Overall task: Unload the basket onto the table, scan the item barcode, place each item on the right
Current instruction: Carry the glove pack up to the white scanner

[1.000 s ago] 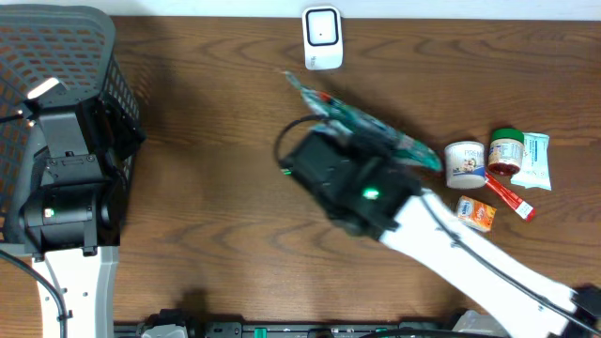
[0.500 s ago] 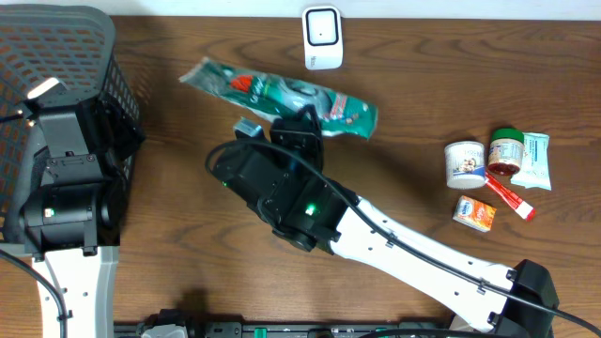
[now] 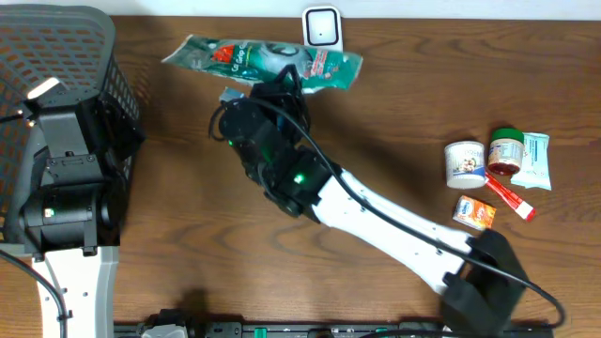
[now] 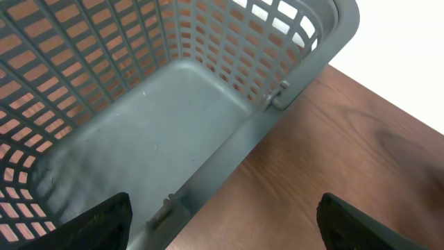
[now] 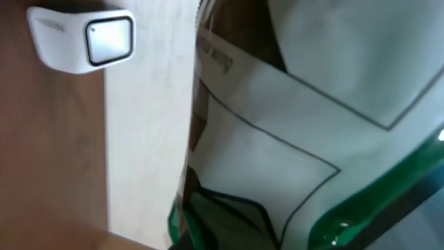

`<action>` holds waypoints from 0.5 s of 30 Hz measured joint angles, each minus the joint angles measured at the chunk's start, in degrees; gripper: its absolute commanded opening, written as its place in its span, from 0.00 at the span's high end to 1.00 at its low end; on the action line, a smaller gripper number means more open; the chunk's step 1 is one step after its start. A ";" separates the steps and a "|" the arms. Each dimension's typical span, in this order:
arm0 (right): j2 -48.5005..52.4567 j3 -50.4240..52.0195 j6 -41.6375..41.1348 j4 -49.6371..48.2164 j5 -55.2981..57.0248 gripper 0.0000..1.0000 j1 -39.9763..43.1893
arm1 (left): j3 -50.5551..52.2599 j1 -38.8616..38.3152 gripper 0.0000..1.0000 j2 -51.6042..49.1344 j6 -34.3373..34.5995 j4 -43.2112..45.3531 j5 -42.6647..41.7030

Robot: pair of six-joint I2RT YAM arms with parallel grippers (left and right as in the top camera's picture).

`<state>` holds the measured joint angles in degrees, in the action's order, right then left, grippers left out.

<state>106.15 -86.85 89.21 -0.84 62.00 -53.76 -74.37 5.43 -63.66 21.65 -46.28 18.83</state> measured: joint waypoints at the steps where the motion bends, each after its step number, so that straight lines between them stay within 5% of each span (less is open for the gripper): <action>1: 1.25 0.00 1.92 -2.05 -0.61 0.99 0.74 | 0.00 0.00 0.15 0.00 0.00 -0.02 0.00; 15: 10.80 0.02 11.43 -16.59 -17.57 0.99 11.28 | 0.00 0.00 0.15 0.00 0.00 -0.04 0.00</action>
<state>116.95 -86.83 100.64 -17.43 44.42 -42.48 -74.37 5.43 -63.66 21.65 -46.33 18.83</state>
